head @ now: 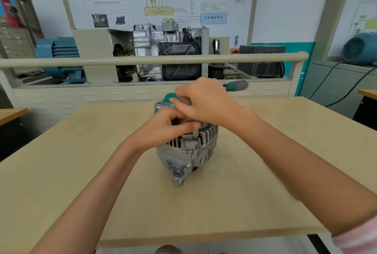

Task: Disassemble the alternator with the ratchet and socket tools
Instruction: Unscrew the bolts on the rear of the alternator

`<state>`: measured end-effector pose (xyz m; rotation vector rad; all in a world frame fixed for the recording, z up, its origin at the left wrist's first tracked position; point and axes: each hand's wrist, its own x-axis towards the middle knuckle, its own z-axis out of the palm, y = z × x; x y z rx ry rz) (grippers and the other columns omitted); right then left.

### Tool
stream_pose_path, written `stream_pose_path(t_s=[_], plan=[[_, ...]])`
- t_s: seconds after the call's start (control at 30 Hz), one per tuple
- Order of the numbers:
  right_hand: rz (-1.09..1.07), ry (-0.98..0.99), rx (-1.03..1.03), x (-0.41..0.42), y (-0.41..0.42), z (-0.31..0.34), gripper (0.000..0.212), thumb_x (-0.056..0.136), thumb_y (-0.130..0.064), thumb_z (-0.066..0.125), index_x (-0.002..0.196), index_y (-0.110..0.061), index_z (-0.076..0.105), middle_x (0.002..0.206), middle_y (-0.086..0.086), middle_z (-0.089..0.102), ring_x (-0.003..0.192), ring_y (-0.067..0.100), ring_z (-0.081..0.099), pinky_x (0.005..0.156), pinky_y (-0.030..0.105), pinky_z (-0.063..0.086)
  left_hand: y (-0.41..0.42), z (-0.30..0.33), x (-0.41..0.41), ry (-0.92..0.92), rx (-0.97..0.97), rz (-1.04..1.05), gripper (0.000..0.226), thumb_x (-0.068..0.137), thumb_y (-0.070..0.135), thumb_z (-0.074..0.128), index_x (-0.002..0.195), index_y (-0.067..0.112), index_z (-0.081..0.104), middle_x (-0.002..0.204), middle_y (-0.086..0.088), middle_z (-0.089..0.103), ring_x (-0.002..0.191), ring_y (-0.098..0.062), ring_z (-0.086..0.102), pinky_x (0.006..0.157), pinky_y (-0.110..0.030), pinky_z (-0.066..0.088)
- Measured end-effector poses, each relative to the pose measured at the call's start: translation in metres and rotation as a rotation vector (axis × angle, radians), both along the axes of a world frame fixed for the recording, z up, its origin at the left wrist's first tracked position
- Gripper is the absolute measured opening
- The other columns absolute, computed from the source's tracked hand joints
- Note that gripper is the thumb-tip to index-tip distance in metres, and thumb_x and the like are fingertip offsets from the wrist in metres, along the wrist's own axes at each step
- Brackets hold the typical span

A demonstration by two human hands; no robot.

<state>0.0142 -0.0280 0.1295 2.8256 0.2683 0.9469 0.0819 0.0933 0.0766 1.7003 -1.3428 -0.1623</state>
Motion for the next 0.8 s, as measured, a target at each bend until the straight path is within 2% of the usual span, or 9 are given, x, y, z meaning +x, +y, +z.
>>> stream_pose_path(t_s=[0.07, 0.17, 0.3, 0.4, 0.53, 0.6, 0.7, 0.77, 0.8], plan=[[0.082, 0.041, 0.034, -0.001, -0.003, 0.001, 0.044, 0.093, -0.032, 0.048, 0.055, -0.023, 0.025, 0.048, -0.007, 0.032, 0.051, 0.014, 0.037, 0.053, 0.029, 0.028, 0.0, 0.0, 0.002, -0.004, 0.007, -0.016, 0.009, 0.087, 0.018, 0.065, 0.084, 0.022, 0.072, 0.057, 0.015, 0.054, 0.061, -0.001, 0.05, 0.06, -0.011, 0.038], [0.057, 0.04, 0.009, -0.001, 0.001, 0.002, 0.044, 0.092, -0.032, 0.047, 0.054, -0.023, 0.025, 0.048, -0.008, 0.032, 0.051, 0.015, 0.037, 0.052, 0.029, 0.025, -0.002, -0.001, 0.004, 0.031, -0.015, 0.03, 0.029, 0.084, 0.015, 0.069, 0.059, 0.026, 0.059, 0.054, 0.006, 0.044, 0.06, -0.012, 0.045, 0.06, -0.024, 0.037], [-0.244, -0.085, -0.045, 0.0, 0.016, -0.003, 0.044, 0.094, -0.036, 0.039, 0.057, -0.014, 0.037, 0.051, -0.003, 0.029, 0.045, 0.017, 0.032, 0.044, 0.026, 0.016, -0.004, -0.004, 0.003, 0.037, -0.011, 0.109, 0.031, 0.077, 0.016, 0.073, 0.055, 0.015, 0.051, 0.056, -0.009, 0.031, 0.054, -0.014, 0.031, 0.054, -0.026, 0.029], [-0.401, -0.141, -0.004, 0.001, 0.024, -0.008, 0.047, 0.094, -0.032, 0.041, 0.052, -0.015, 0.028, 0.05, -0.001, 0.028, 0.043, 0.014, 0.024, 0.043, 0.025, 0.013, -0.006, -0.007, 0.004, 0.006, -0.025, 0.138, 0.036, 0.074, 0.014, 0.072, 0.058, -0.006, 0.045, 0.055, -0.009, 0.029, 0.051, -0.009, 0.026, 0.049, -0.017, 0.025], [-0.249, -0.098, -0.065, 0.003, 0.014, -0.002, 0.041, 0.094, -0.03, 0.042, 0.057, -0.014, 0.034, 0.052, -0.002, 0.028, 0.049, 0.02, 0.035, 0.044, 0.027, 0.015, -0.001, -0.003, 0.004, 0.002, 0.005, 0.073, 0.037, 0.082, 0.018, 0.069, 0.049, 0.027, 0.054, 0.05, 0.007, 0.035, 0.05, -0.006, 0.032, 0.049, -0.013, 0.027], [-0.109, -0.036, -0.059, 0.003, 0.008, 0.002, 0.04, 0.094, -0.035, 0.041, 0.058, -0.017, 0.035, 0.051, -0.005, 0.031, 0.052, 0.018, 0.038, 0.046, 0.028, 0.02, 0.001, 0.001, 0.002, -0.005, 0.028, 0.015, 0.037, 0.086, 0.017, 0.067, 0.057, 0.04, 0.063, 0.05, 0.012, 0.038, 0.051, -0.003, 0.036, 0.05, -0.011, 0.029], [0.037, 0.042, 0.029, 0.0, 0.001, 0.003, 0.047, 0.094, -0.039, 0.044, 0.054, -0.021, 0.027, 0.047, -0.007, 0.033, 0.047, 0.01, 0.033, 0.052, 0.03, 0.025, 0.001, 0.002, 0.003, -0.007, 0.016, -0.003, 0.027, 0.086, 0.017, 0.067, 0.067, 0.037, 0.067, 0.054, 0.005, 0.037, 0.056, -0.011, 0.037, 0.053, -0.017, 0.031], [0.03, 0.024, 0.039, -0.001, 0.004, 0.003, 0.047, 0.093, -0.04, 0.044, 0.053, -0.021, 0.027, 0.047, -0.007, 0.032, 0.049, 0.014, 0.035, 0.051, 0.03, 0.023, 0.001, 0.001, 0.004, 0.006, 0.031, 0.007, 0.008, 0.084, 0.02, 0.069, 0.077, 0.023, 0.066, 0.06, -0.017, 0.041, 0.062, -0.019, 0.039, 0.059, -0.033, 0.036], [-0.009, 0.002, 0.016, -0.001, 0.008, 0.002, 0.046, 0.093, -0.04, 0.043, 0.054, -0.02, 0.03, 0.048, -0.007, 0.032, 0.051, 0.017, 0.036, 0.049, 0.029, 0.021, 0.0, 0.0, 0.004, 0.018, 0.036, 0.011, 0.012, 0.083, 0.02, 0.07, 0.086, 0.01, 0.065, 0.065, -0.025, 0.047, 0.068, -0.021, 0.042, 0.064, -0.039, 0.04]])
